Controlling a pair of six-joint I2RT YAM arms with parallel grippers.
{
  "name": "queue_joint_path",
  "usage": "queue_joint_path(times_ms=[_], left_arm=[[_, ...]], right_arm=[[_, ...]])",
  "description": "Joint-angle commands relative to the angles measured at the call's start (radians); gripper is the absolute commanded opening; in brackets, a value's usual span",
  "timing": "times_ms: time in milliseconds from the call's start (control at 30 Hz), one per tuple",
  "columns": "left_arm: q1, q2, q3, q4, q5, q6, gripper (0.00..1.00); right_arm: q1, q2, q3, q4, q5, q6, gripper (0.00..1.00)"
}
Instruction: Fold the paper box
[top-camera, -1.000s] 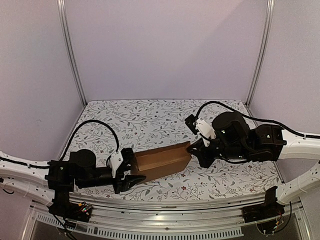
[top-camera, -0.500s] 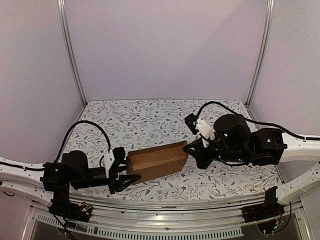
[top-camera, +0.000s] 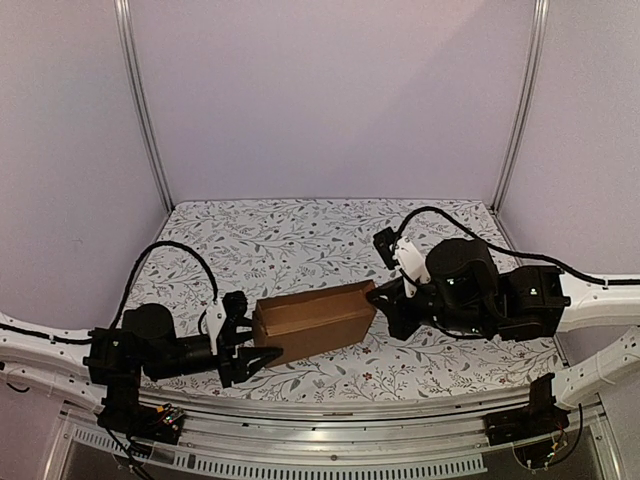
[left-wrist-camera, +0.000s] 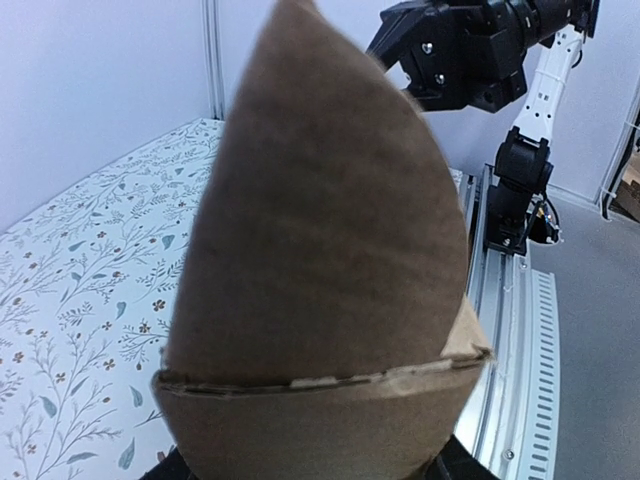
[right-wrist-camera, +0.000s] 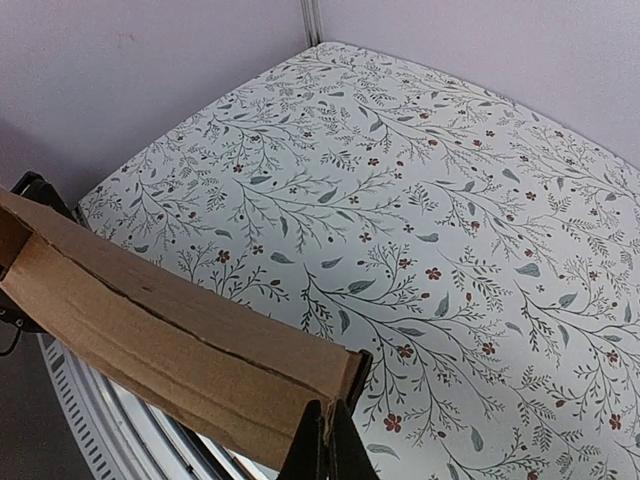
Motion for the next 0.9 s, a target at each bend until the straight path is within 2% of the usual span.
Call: queue_joint_path(times_ms=[0, 333, 633, 867], left_arm=[[0.002, 0.000, 0.008, 0.211, -0.096, -0.055, 0.00], [0.001, 0.004, 0.009, 0.231, -0.098, -0.051, 0.00], [0.002, -0.023, -0.005, 0.272, -0.096, -0.073, 0.00], [0.002, 0.022, -0.015, 0.309, -0.104, -0.084, 0.00]], right_arm=[[0.032, 0.014, -0.047, 0.016, -0.004, 0.060, 0.00], [0.033, 0.010, -0.105, 0.059, 0.028, 0.100, 0.00], [0.060, -0.045, -0.220, 0.145, 0.048, 0.130, 0.00], [0.072, -0.062, -0.266, 0.204, 0.076, 0.148, 0.00]])
